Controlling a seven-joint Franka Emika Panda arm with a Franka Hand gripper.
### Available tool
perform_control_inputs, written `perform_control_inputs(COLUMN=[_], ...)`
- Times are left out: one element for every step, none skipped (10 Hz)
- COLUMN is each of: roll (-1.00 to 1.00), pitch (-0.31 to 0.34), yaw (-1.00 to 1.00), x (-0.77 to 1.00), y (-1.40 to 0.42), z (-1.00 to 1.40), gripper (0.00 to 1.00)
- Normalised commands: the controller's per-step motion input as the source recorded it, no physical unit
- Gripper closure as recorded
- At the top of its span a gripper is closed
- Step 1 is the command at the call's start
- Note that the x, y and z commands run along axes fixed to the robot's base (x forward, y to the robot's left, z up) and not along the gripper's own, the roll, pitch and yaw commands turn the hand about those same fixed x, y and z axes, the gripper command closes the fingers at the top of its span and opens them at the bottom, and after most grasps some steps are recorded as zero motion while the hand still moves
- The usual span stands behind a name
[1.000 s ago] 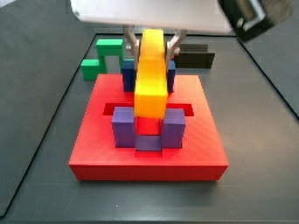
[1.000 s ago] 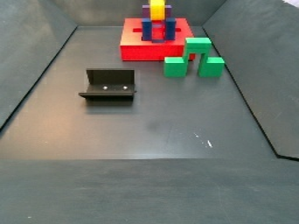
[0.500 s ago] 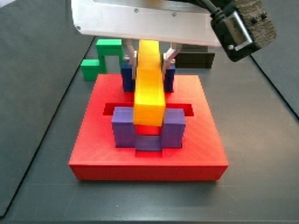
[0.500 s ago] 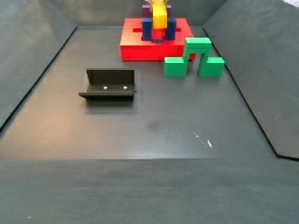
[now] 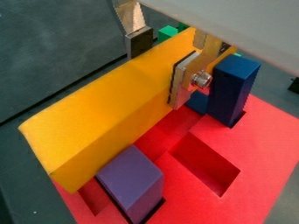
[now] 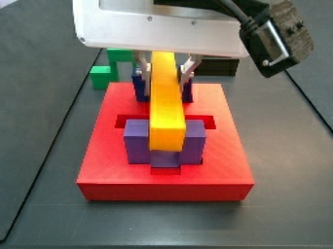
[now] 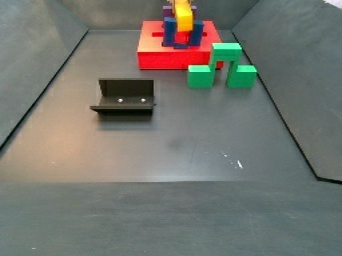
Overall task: Pick up the yellow object. Move up. Move to above the board. Insert the yellow object.
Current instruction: Insert the yellow object.
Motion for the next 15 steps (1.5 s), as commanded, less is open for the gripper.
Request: perform_control_inputs(roll=[0.16,0.15,0.15,0.08,0.02,0.03,0.08,0.04,0.0,0.1,0.19,0.22,0.17,0.07,0.07], pitch=[0.001,0.007,0.009,0.0,0.006,0.019,0.047,0.039,0.027,0.0,0.013,0.026,0.004,0.0,0.0], yaw=[0.0,0.0,0.0,0.0,0.0,0.0,0.0,0.0,0.0,0.0,0.0,0.0,0.0,0.0,0.0], x=[0.05,0.17,0.27,0.21,0.22,0.15,0.04,-0.03,0.0,0.06,0.06,0.07,0.02,0.0,0.04], y=[0.0,0.0,0.0,0.0,0.0,0.0,0.11,0.26,0.14,-0.31,-0.51,-0.57,-0.31,0.02,0.26], z=[-0.42,-0.43,-0.4,-0.37,-0.35,-0.29,-0.25,-0.23,-0.19,-0.29,-0.22,-0.18,-0.26,-0.41,-0.37], gripper=[1.0,1.0,1.0,1.0,1.0,1.0,1.0,1.0,1.0,1.0,1.0,1.0,1.0,1.0,1.0])
